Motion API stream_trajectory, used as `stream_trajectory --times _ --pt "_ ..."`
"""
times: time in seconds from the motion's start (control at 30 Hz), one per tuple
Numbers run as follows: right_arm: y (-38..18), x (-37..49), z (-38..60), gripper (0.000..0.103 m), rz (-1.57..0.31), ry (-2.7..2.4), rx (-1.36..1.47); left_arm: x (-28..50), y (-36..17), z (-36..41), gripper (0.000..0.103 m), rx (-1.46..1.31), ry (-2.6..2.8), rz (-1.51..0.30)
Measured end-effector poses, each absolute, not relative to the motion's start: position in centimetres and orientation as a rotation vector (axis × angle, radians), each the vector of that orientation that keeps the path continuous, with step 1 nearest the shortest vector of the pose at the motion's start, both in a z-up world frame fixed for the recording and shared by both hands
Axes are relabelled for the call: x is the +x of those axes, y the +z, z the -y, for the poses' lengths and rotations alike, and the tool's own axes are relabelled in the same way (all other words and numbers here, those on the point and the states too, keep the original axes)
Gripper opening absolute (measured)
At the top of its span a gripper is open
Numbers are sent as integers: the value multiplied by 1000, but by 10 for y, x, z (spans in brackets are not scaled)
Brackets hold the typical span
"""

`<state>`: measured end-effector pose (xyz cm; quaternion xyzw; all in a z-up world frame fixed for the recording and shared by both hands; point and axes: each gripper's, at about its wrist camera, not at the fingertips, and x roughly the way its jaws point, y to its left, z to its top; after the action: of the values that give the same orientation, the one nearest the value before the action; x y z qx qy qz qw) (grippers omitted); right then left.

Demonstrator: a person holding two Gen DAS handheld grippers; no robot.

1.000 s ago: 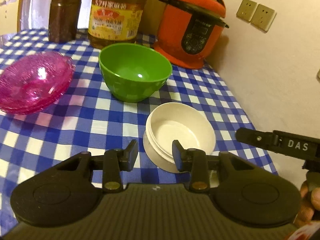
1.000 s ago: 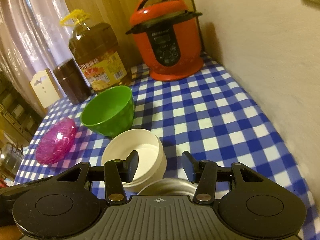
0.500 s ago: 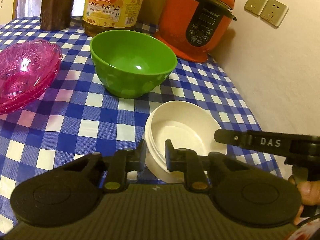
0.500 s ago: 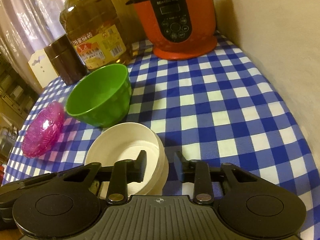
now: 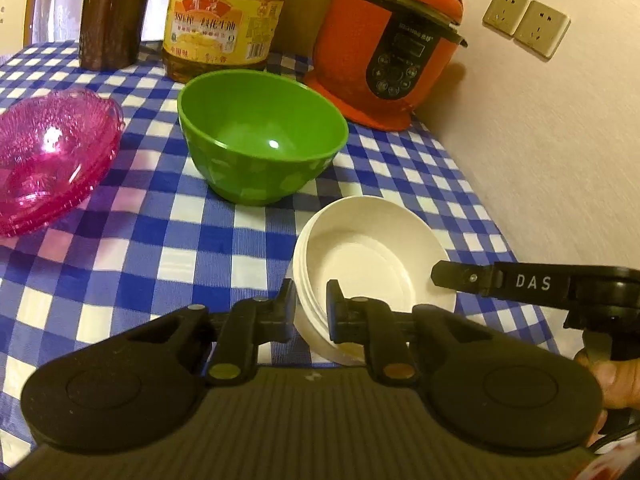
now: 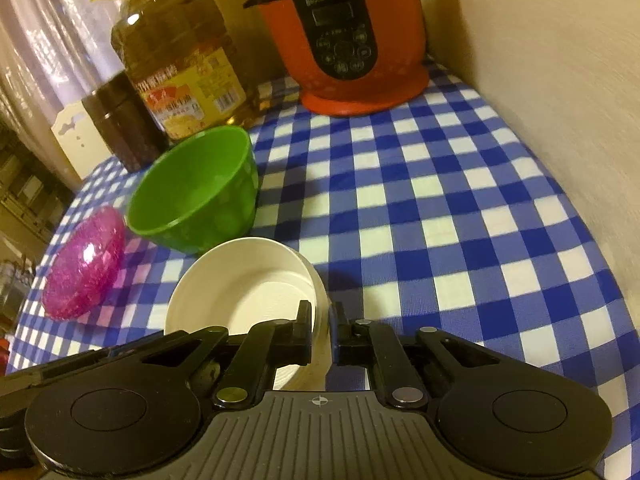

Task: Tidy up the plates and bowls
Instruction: 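Lift the white container and carry it over the green bowl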

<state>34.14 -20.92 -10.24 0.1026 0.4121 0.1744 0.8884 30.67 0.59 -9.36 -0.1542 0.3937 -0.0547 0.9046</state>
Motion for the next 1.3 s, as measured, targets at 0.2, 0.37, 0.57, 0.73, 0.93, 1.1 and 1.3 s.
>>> stream_trajectory --times 0.2,0.37,0.57,0.73,0.93,1.1,1.3 --pt "-85 336 206 9 -810 363 200 304 -78 -6 13 -310 -120 -777" --pt "-64 329 210 9 -754 362 217 303 -58 -7 13 -308 -141 -731" --pt "-45 331 206 9 -700 371 248 310 -30 -15 12 -294 -134 -653" --pt "-32 343 196 9 -659 389 260 321 -14 -25 12 -288 -121 -605" --pt "-24 362 175 9 -622 413 252 337 -10 -44 12 -304 -83 -572" --pt "-28 384 157 8 -610 433 255 356 -19 -61 12 -322 -47 -571" --pt "-47 411 137 8 -641 440 234 373 -34 -73 12 -327 -18 -585"
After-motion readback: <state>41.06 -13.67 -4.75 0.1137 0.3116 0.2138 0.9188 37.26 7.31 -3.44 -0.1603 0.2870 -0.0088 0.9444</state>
